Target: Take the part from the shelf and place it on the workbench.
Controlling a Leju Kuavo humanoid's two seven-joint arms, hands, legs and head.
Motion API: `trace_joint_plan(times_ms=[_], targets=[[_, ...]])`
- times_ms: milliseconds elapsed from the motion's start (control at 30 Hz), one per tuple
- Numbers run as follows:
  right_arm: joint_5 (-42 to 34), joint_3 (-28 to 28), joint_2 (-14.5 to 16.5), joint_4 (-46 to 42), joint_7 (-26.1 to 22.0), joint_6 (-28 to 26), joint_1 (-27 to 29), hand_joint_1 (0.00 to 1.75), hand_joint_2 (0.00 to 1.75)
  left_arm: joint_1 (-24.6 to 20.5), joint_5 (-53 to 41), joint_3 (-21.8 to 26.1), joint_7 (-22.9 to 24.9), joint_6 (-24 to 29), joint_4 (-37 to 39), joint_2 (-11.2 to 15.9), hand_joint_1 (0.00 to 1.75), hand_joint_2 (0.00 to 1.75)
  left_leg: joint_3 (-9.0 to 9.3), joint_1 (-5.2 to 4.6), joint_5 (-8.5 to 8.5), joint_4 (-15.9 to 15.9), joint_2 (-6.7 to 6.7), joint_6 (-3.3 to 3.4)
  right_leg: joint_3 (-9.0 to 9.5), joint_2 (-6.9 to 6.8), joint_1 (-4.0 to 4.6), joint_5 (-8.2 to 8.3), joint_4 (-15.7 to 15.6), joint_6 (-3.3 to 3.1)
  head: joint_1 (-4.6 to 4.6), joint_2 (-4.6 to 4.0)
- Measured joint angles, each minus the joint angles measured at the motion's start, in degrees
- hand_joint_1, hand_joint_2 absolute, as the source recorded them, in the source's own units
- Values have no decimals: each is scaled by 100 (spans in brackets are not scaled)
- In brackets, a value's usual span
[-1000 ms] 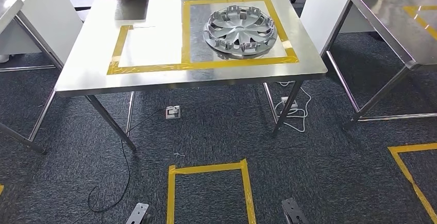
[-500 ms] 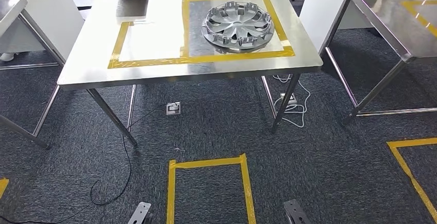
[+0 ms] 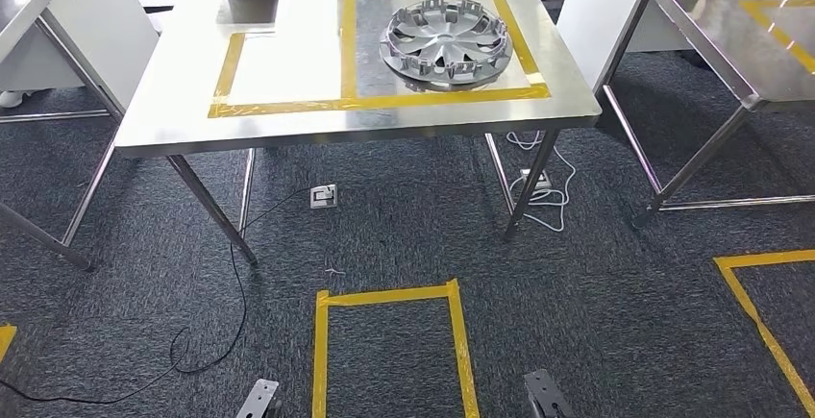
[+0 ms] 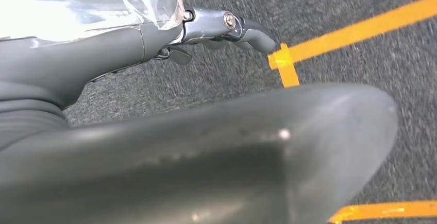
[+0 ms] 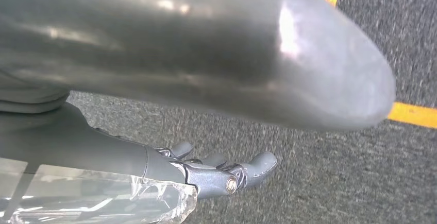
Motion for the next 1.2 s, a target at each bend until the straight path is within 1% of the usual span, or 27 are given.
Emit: trace_joint_plan(times_ms=[33,67,133,167,200,233,267,300,333,367,433,467,500,533,567,633,667,700,733,800,833,867,900,967,1033,1100,1200], targets=[[-3,1,-1,0,0,-2,-1,0,0,-5,0,0,0,3,-2,-2,0,0,-16,8,49,-39,9,41,-91,-1,-1,-113,178,-9,7,0],[-4,2,-5,1,1,-3,-2,0,0,-7,0,0,0,5,-3,-5,0,0,-43,13,93,-62,18,72,-238,-2,-6,-292,490,-35,15,0],[-5,3,-14,3,2,-4,0,0,0,-6,0,0,0,9,-4,-11,0,0,-135,-13,152,-61,21,104,-579,-2,-6,-671,1300,-62,25,0],[-5,3,-17,5,3,-4,6,0,0,-2,0,0,0,9,-4,-15,0,0,-178,-24,180,-58,22,108,-672,-3,-6,-775,1568,-47,26,0],[-5,3,-19,7,3,-4,11,0,0,1,0,0,0,8,-4,-17,0,0,-214,-33,205,-52,21,107,-647,-3,-6,-789,1610,-13,26,0],[-5,3,-19,9,4,-5,14,0,0,2,0,0,0,8,-4,-20,0,0,-243,-38,224,-41,21,102,-492,-4,-7,-717,1399,32,26,0],[-5,3,-20,9,4,-5,13,0,0,3,0,0,0,8,-5,-23,0,0,-269,-39,237,-22,20,94,-238,-6,-7,-595,999,75,27,0],[-5,3,-23,10,4,-6,6,0,0,3,0,0,0,10,-7,-25,0,0,-296,-43,243,6,19,82,20,-9,-4,-489,554,87,27,0],[-7,3,-25,10,4,-8,-1,0,0,2,0,0,0,15,-8,-27,0,0,-321,-55,243,40,19,62,214,-7,5,-399,199,69,25,0],[-10,3,-28,10,4,-10,-7,0,0,1,0,0,0,23,-10,-27,0,0,-344,-65,247,66,19,37,319,-6,16,-351,-9,26,23,0],[-25,4,-31,11,5,-15,-3,0,0,5,0,0,0,43,-18,-26,0,0,-369,-71,268,83,20,-30,326,0,47,-312,-77,-82,20,0],[-33,6,-28,11,7,-16,0,0,0,8,0,0,1,52,-21,-20,0,0,-381,-60,276,91,18,-61,324,-1,38,-289,-79,-125,21,0],[-40,10,-25,11,7,-17,2,0,0,11,0,0,1,59,-24,-14,0,0,-403,-49,241,133,13,-94,325,-1,26,-266,-86,-164,20,0],[-46,14,-21,11,7,-20,2,0,0,12,0,0,2,64,-24,-9,0,0,-458,-37,135,265,6,-129,327,-3,9,-239,-94,-202,13,0],[-53,19,-17,11,7,-25,2,0,0,14,0,0,2,68,-24,-4,0,0,-561,-19,-44,520,-1,-166,325,-5,-8,-219,-98,-230,6,0],[-78,31,-17,11,7,-39,9,0,0,19,0,-2,6,69,-24,-4,0,0,-861,20,-472,1281,-8,-232,296,-7,0,-196,-88,-257,-9,0],[-91,38,-17,12,6,-47,16,0,0,24,0,-3,10,69,-24,-5,0,0,-987,38,-602,1612,-8,-253,282,-7,5,-191,-82,-259,-9,0],[-104,45,-17,14,5,-54,22,0,0,28,0,-5,14,69,-24,-5,0,0,-1029,50,-624,1763,-8,-262,273,-6,10,-186,-77,-259,-9,0],[-114,51,-16,16,5,-61,27,0,0,31,0,-7,18,69,-24,-5,0,0,-963,57,-537,1686,-8,-258,273,-3,15,-184,-75,-259,-9,0],[-123,65,-14,18,3,-69,27,0,0,28,0,-9,20,68,-25,-1,0,0,-563,52,-168,961,-14,-204,287,5,24,-183,-76,-256,-9,0],[-125,75,-10,19,2,-71,23,0,0,23,-1,-9,20,67,-26,8,0,0,-356,39,-34,574,-17,-164,285,9,40,-179,-75,-245,-5,0],[-126,84,-8,19,1,-75,19,0,0,19,-2,-10,20,67,-27,16,0,0,-223,22,37,300,-19,-126,271,12,47,-173,-73,-226,-5,0],[-126,92,-4,19,1,-79,17,0,0,18,-3,-11,20,67,-28,24,0,0,-166,5,49,163,-19,-98,252,13,51,-162,-75,-197,-3,0],[-126,99,-3,20,0,-85,18,0,0,22,-6,-13,20,67,-33,30,0,0,-166,-14,52,91,-16,-60,230,14,50,-128,-106,-127,-5,0],[-126,103,-6,20,-3,-89,14,0,0,19,-8,-17,19,66,-38,30,0,0,-143,-8,119,-20,-17,-85,251,7,58,-86,-186,-134,9,0],[-127,106,-16,20,-5,-95,-1,0,0,10,2,-22,19,61,-42,27,0,0,-136,-7,167,-89,-20,-121,259,1,57,-57,-243,-173,25,0],[-131,113,-35,20,-4,-113,-11,0,0,14,34,-31,20,59,-42,22,0,0,-165,-37,179,-74,-22,-81,241,1,31,-32,-252,-144,28,0]])
